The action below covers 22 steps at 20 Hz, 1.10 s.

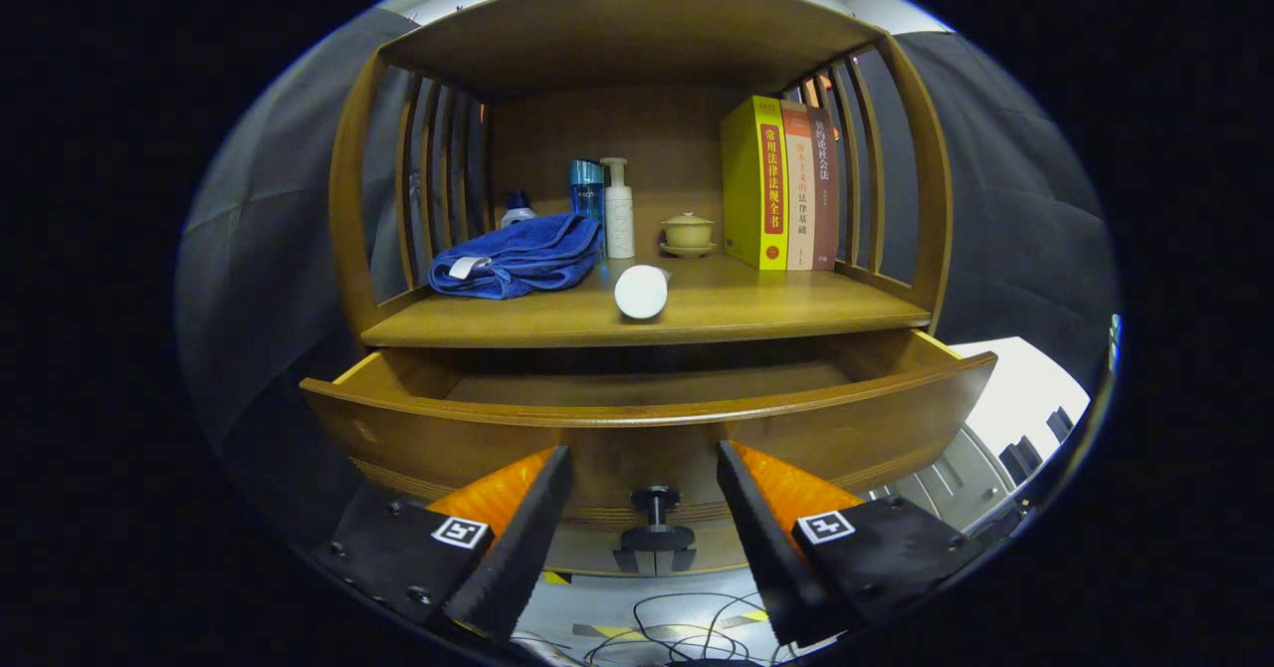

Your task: Pull open the drawer, take out the items inside it, and place them on the countertop above the cabinet.

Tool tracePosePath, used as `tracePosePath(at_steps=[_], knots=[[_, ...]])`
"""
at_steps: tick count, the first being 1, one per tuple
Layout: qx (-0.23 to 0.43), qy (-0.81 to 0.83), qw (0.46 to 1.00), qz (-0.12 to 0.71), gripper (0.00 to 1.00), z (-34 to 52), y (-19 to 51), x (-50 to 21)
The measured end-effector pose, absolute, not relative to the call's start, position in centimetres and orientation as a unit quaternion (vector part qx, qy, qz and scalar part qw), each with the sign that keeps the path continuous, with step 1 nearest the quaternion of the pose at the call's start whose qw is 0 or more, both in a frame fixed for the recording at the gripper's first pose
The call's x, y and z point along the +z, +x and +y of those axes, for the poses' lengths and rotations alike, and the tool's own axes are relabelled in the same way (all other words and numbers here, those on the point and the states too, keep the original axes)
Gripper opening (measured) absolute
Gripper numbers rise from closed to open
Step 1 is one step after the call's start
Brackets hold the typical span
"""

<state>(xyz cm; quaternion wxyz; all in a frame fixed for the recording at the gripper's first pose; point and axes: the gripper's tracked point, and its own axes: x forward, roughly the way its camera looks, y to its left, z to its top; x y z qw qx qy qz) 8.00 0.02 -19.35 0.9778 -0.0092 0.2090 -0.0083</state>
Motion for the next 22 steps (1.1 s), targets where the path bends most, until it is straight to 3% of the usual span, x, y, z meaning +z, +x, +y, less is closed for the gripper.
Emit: tracePosePath(at_steps=[12,22], knots=[[-0.009,-0.001,0.978,0.208,0.98,-0.4,14.2,-20.0],[0.0,0.003,0.979,0.205,0.99,-0.5,13.6,-19.1]])
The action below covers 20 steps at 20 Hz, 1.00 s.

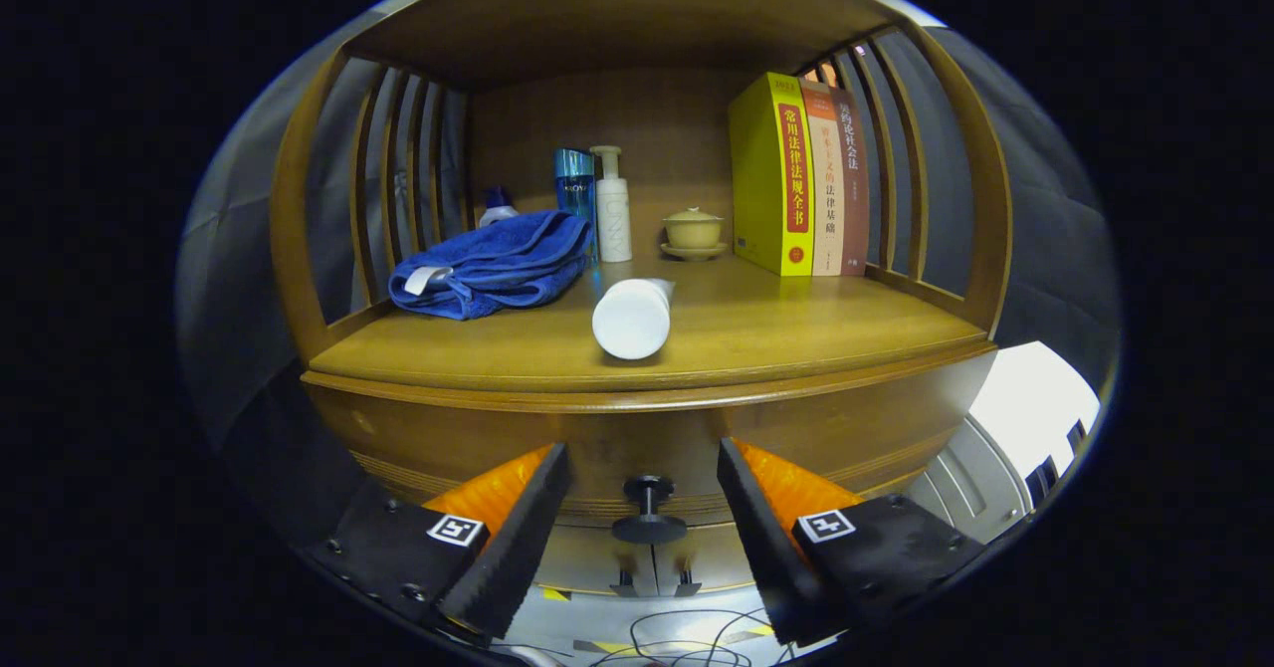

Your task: Pull open the drawer, take out the items inside it, and place them on the countertop above the cabinet.

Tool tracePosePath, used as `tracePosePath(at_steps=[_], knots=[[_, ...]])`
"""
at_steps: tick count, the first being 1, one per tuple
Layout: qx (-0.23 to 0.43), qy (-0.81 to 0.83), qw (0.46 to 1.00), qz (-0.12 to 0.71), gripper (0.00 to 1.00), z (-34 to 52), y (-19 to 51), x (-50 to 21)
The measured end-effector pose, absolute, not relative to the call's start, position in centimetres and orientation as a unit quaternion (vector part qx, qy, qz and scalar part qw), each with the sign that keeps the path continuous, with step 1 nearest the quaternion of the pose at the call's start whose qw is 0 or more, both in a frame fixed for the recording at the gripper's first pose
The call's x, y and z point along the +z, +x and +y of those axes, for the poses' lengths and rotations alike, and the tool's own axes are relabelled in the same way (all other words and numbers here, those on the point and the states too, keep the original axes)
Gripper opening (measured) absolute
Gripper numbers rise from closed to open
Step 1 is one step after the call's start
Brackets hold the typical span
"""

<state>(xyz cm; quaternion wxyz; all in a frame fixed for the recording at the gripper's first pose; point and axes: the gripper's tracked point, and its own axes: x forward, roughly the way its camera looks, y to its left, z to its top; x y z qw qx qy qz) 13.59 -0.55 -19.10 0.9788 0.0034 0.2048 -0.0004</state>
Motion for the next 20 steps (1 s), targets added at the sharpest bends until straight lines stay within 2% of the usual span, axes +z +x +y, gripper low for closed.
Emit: tracePosePath(at_steps=[10,20], knots=[[0.02,-0.002,0.993,0.12,0.98,0.0,7.1,-9.0],[0.007,-0.02,0.999,0.03,0.98,-1.0,1.4,-1.2]])
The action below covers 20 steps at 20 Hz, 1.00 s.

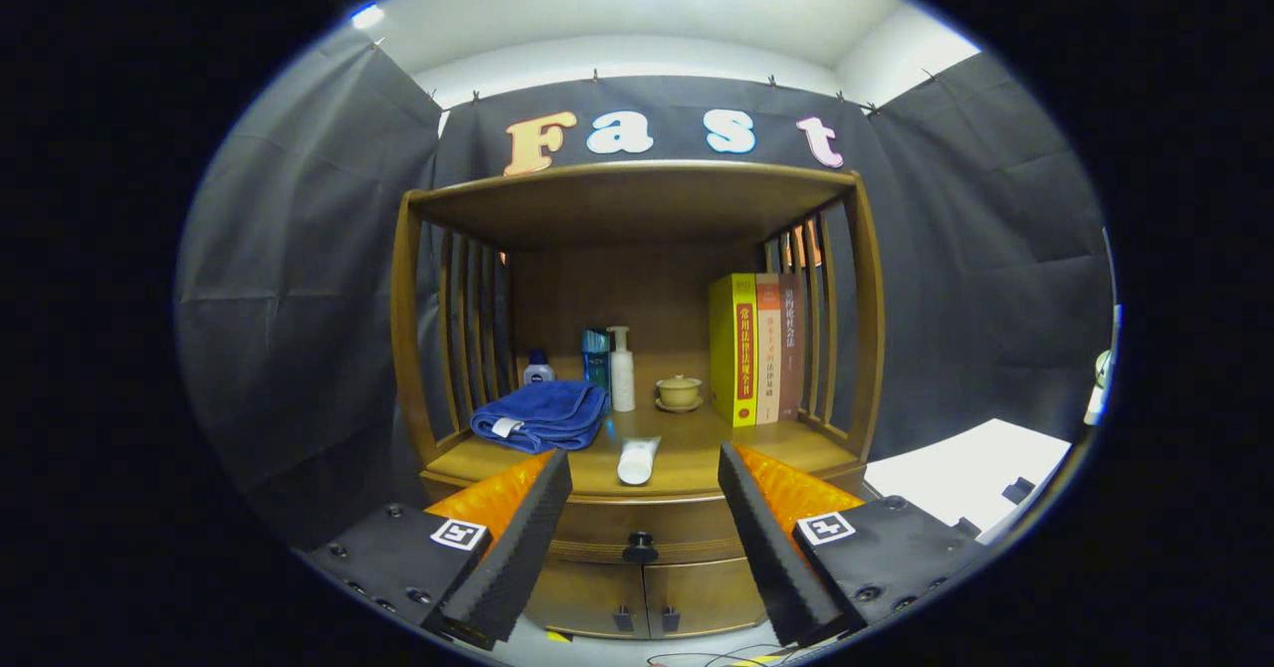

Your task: Pull open the drawer, take out the items inside it, and place them on the countertop above the cabinet.

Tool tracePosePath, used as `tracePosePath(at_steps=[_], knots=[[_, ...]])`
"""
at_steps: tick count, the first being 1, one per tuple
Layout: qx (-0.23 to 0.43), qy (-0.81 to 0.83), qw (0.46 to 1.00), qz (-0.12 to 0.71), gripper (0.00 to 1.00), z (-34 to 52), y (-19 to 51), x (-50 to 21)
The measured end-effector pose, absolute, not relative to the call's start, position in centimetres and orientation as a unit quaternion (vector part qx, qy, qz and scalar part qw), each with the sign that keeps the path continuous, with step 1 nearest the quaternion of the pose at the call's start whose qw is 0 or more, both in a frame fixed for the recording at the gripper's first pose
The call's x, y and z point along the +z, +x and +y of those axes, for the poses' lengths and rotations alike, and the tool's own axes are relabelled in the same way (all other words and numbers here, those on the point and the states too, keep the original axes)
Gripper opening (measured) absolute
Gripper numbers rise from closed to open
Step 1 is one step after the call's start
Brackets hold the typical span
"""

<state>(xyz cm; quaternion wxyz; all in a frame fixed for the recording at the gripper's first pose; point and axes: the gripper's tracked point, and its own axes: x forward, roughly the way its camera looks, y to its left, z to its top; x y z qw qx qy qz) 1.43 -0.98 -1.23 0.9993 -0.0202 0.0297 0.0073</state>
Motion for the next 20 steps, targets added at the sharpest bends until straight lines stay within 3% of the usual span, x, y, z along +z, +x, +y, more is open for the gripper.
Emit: tracePosePath(at_steps=[20], knots=[[0.014,-0.018,0.999,0.042,0.98,-0.4,0.6,-2.6]])
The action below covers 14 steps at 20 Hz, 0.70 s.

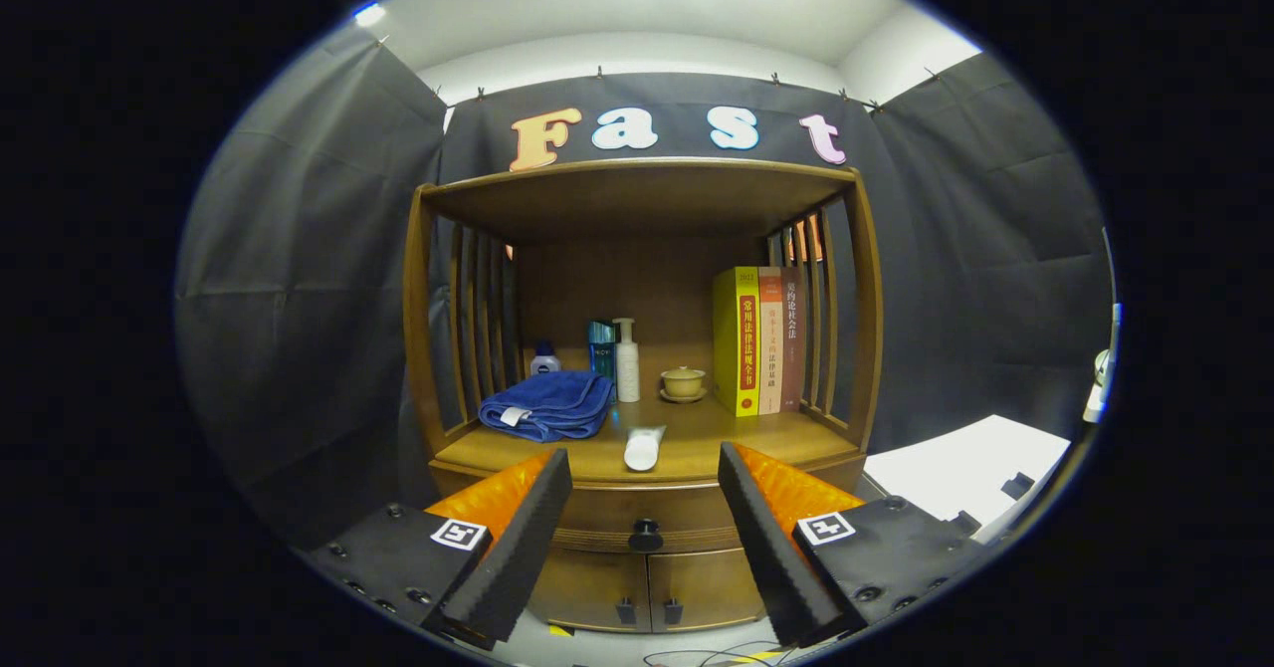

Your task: Pull open the drawer, take out the items inside it, and place them on the countertop above the cabinet.

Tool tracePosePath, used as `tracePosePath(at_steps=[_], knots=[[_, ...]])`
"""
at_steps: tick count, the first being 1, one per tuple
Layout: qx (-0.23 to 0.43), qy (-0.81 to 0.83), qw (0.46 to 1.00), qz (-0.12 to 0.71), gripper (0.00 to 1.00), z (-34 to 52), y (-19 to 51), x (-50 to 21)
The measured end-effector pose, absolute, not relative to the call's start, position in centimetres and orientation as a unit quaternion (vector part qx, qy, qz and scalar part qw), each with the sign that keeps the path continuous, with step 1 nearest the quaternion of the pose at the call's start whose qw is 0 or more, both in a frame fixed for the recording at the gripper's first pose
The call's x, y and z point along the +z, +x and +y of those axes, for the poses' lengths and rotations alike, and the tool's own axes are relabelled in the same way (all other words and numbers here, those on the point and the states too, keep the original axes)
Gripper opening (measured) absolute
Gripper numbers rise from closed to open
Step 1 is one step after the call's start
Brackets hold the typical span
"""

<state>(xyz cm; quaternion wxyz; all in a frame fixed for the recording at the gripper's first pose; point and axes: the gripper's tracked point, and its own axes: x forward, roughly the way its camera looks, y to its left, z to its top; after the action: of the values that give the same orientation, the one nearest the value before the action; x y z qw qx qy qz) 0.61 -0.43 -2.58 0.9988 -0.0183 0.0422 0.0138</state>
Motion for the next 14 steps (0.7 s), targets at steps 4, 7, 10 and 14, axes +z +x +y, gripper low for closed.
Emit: tracePosePath(at_steps=[4,7,10,14], knots=[[0.014,-0.017,0.999,0.043,0.98,-0.38,0.68,-2.77],[0.015,-0.013,0.999,0.046,0.98,-0.49,0.72,-2.99],[0.014,-0.012,0.999,0.048,0.98,-0.63,0.95,-3.19],[0.013,-0.01,0.999,0.049,0.98,-0.84,0.8,-3.28]])
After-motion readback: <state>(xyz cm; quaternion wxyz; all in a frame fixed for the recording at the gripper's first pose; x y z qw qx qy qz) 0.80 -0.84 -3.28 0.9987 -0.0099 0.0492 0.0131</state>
